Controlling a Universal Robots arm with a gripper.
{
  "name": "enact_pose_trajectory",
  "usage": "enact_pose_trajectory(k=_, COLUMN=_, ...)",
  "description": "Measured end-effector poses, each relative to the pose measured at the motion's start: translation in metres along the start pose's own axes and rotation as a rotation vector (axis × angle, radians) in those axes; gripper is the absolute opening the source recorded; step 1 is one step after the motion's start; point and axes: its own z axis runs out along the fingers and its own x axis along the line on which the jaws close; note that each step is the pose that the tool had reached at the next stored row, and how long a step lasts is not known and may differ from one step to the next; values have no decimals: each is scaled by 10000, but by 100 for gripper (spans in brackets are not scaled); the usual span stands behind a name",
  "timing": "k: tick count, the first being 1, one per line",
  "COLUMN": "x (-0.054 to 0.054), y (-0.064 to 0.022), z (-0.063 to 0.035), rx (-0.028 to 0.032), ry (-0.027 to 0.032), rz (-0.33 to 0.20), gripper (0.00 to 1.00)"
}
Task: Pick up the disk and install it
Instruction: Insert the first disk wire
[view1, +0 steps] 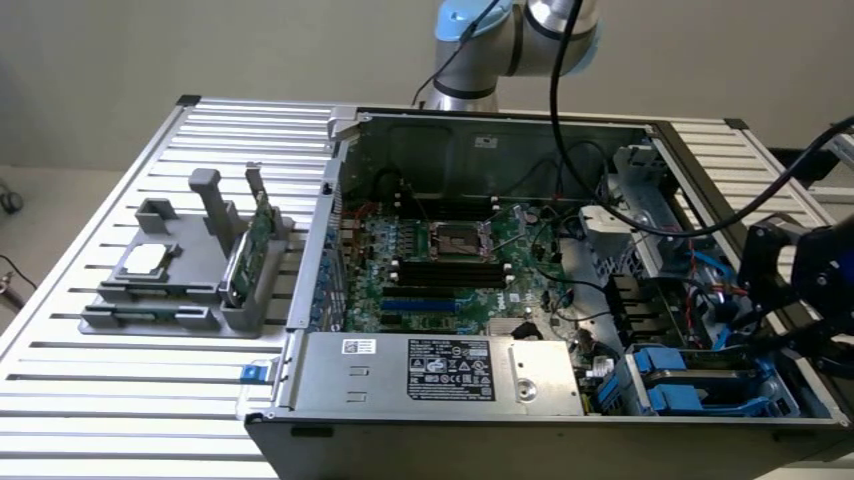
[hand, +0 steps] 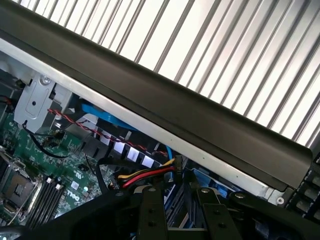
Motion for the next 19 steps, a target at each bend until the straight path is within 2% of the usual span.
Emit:
enact_pose_trajectory(k=14, x=-9, y=39, z=6, rx=-29, ry=67, rz=-18, gripper=31)
enact_pose_trajectory(k=15, x=-9, y=39, z=6, rx=-31, ry=70, rz=-18, gripper=29)
enact_pose_trajectory(k=16, x=-9, y=40, z=5, rx=-30, ry=71, rz=-18, gripper=22)
enact_pose_trajectory(k=19, x=-9, y=39, z=6, rx=-28, ry=80, rz=-16, gripper=18)
